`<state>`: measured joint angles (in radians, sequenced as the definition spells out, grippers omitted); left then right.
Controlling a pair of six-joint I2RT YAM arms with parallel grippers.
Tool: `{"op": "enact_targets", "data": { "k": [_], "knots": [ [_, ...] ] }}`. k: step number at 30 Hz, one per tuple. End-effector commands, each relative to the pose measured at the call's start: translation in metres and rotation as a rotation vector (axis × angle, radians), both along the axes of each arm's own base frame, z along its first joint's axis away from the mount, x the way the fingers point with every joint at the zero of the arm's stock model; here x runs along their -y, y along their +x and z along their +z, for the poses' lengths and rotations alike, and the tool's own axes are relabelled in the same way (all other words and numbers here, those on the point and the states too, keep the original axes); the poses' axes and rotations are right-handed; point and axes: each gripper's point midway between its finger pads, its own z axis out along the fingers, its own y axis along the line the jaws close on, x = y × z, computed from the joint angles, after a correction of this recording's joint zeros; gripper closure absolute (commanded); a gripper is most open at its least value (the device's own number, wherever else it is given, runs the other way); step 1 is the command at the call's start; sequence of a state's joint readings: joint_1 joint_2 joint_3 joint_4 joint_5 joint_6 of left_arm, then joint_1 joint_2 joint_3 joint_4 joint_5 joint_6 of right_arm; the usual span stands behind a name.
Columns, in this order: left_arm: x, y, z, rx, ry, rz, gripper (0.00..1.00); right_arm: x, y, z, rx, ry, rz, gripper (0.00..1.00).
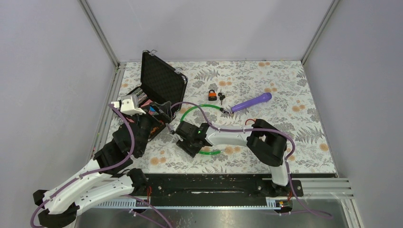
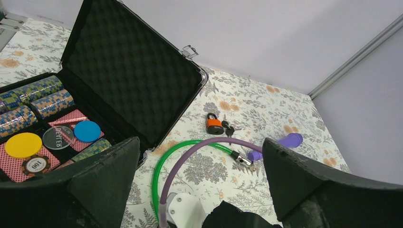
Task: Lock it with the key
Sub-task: Pick up the lock from the center of the board.
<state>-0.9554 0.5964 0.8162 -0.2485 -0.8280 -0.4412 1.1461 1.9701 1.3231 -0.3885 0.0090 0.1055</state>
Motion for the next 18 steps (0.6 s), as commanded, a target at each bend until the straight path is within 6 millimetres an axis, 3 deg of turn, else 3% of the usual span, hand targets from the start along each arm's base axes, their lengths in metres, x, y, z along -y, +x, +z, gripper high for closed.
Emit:
{"op": "enact_targets", "data": {
  "k": [1, 6, 12, 18],
  "knots": [
    [-0.012, -0.001, 0.019, 0.036, -0.027, 0.037, 0.01, 0.003, 0.004, -0.002, 0.029, -0.053, 0.012, 0.58],
    [-0.012, -0.001, 0.019, 0.036, -0.025, 0.038, 0.01, 0.007, 0.012, 0.009, 0.076, -0.06, -0.004, 0.98],
    [-0.012, -0.002, 0.017, 0.029, -0.035, 0.041, 0.01, 0.003, 0.014, 0.052, 0.12, 0.04, -0.011, 1.0],
    [-0.01, -0.005, 0.017, 0.025, -0.089, 0.019, 0.01, -0.003, 0.007, 0.128, 0.161, 0.264, -0.013, 1.0]
  ]
}}
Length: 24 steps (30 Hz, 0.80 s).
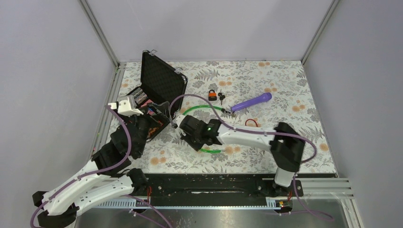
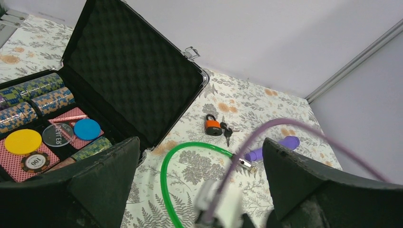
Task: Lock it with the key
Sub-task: Pick up the lock from the center of the board.
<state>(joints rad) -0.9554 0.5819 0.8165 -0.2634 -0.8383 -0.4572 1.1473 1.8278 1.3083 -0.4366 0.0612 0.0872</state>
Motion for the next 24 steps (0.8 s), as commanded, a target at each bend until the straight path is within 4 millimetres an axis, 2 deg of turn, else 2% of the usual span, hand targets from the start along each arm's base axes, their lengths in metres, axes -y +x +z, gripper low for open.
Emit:
{"op": "enact_targets", "data": {
  "k": [1, 4, 9, 13, 15, 21, 24],
  "knots": [
    [-0.004, -0.003, 0.015, 0.023, -0.073, 0.005, 0.01, -0.011, 0.0, 0.092, 0.09, 0.25, -0.002, 1.0],
    [0.002, 0.0, 0.006, -0.003, -0.068, 0.001, 0.01, -0.005, 0.001, 0.119, 0.108, 0.336, -0.032, 1.0],
    [0.021, 0.015, -0.025, -0.143, -0.048, -0.023, 0.01, 0.007, 0.006, 0.144, 0.115, 0.455, -0.104, 1.0],
    [0.053, 0.027, -0.052, -0.276, -0.095, -0.17, 0.01, 0.013, 0.006, 0.15, 0.12, 0.514, -0.123, 1.0],
    [0.066, 0.031, -0.059, -0.31, -0.14, -0.235, 0.01, 0.015, 0.006, 0.15, 0.119, 0.525, -0.132, 1.0],
    [0.081, 0.036, -0.097, -0.455, -0.202, -0.293, 0.01, 0.017, 0.006, 0.155, 0.118, 0.58, -0.142, 1.0],
    [0.095, 0.035, -0.112, -0.507, -0.248, -0.359, 0.01, 0.017, 0.005, 0.159, 0.119, 0.602, -0.144, 1.0]
  ]
}}
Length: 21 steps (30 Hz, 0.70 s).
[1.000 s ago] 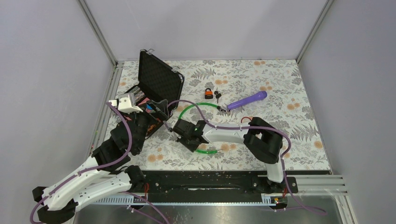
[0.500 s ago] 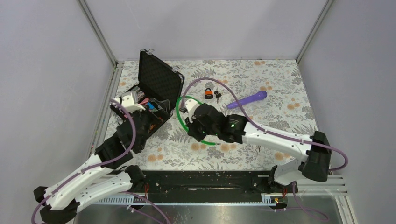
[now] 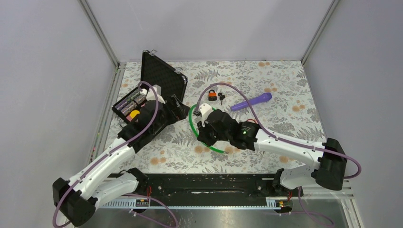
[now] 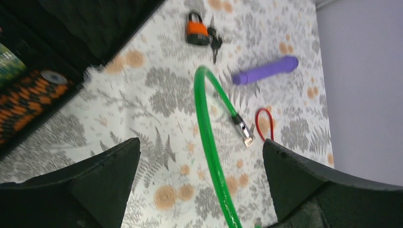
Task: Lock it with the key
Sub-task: Pick up the lock from the center of the board.
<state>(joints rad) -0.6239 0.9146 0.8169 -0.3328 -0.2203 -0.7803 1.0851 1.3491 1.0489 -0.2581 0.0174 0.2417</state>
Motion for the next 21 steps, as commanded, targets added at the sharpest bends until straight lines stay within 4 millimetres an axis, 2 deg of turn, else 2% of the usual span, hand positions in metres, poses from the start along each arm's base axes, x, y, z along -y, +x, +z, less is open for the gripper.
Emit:
{"op": "enact_targets", "data": {
  "k": [1, 6, 8, 13, 16, 19, 20, 21],
  "knots": [
    [0.037, -0.008, -0.012, -0.083, -0.156, -0.15, 0.01, -0.014, 0.008, 0.05, 0.075, 0.179, -0.004, 1.0],
    [0.059, -0.008, -0.028, -0.141, -0.222, -0.224, 0.1, -0.014, 0.006, 0.055, 0.074, 0.212, 0.008, 1.0],
    [0.064, -0.006, -0.029, -0.143, -0.242, -0.238, 0.21, -0.015, 0.004, 0.056, 0.072, 0.221, 0.015, 1.0],
    [0.071, -0.004, -0.029, -0.154, -0.262, -0.258, 0.38, -0.015, 0.004, 0.054, 0.067, 0.22, 0.022, 1.0],
    [0.073, -0.003, -0.03, -0.161, -0.276, -0.263, 0.59, -0.015, 0.004, 0.053, 0.068, 0.221, 0.022, 1.0],
    [0.074, -0.003, -0.03, -0.163, -0.293, -0.261, 0.93, -0.015, 0.006, 0.05, 0.068, 0.214, 0.01, 1.0],
    [0.073, -0.003, -0.028, -0.161, -0.3, -0.26, 1.0, -0.015, 0.007, 0.05, 0.068, 0.207, 0.001, 1.0],
    [0.073, -0.003, -0.027, -0.159, -0.304, -0.256, 1.0, -0.014, 0.009, 0.05, 0.069, 0.202, -0.007, 0.98]
  ]
}}
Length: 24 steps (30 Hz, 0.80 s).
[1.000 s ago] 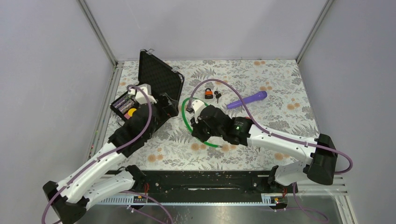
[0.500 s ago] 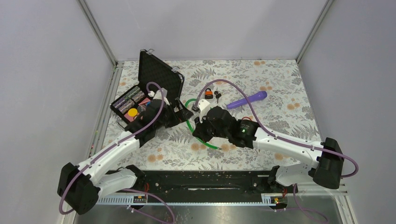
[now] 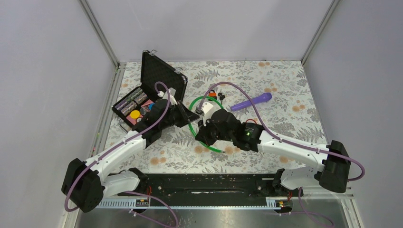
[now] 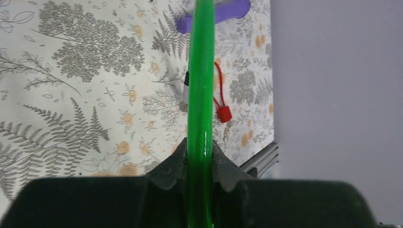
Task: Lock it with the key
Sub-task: Pick up the lock from the center of the board.
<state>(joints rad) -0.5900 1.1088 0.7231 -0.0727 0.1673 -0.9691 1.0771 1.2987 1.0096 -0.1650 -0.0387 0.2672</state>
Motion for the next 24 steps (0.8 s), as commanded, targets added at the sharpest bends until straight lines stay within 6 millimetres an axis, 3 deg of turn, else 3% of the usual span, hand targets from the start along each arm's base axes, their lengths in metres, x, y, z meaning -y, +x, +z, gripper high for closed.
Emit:
{"op": "enact_targets", "data": {
  "k": [1, 4, 7, 14, 24],
  "knots": [
    [0.003, 0.005, 0.016, 0.052, -0.051, -0.005, 1.0, -0.005, 0.014, 0.029, 0.064, 0.072, -0.035, 0.89],
    [0.001, 0.007, 0.022, 0.06, -0.061, 0.013, 1.0, -0.007, 0.014, 0.031, 0.075, 0.076, -0.024, 0.54],
    [0.0, 0.008, 0.027, 0.064, -0.07, 0.028, 1.0, -0.01, 0.013, 0.037, 0.106, 0.094, -0.009, 0.38],
    [-0.001, 0.01, 0.036, 0.068, -0.089, 0.049, 1.0, -0.023, 0.016, 0.032, 0.141, 0.048, 0.008, 0.35],
    [-0.003, 0.011, 0.048, 0.078, -0.11, 0.071, 1.0, -0.041, 0.018, 0.01, 0.149, -0.012, -0.02, 0.43]
  ]
}}
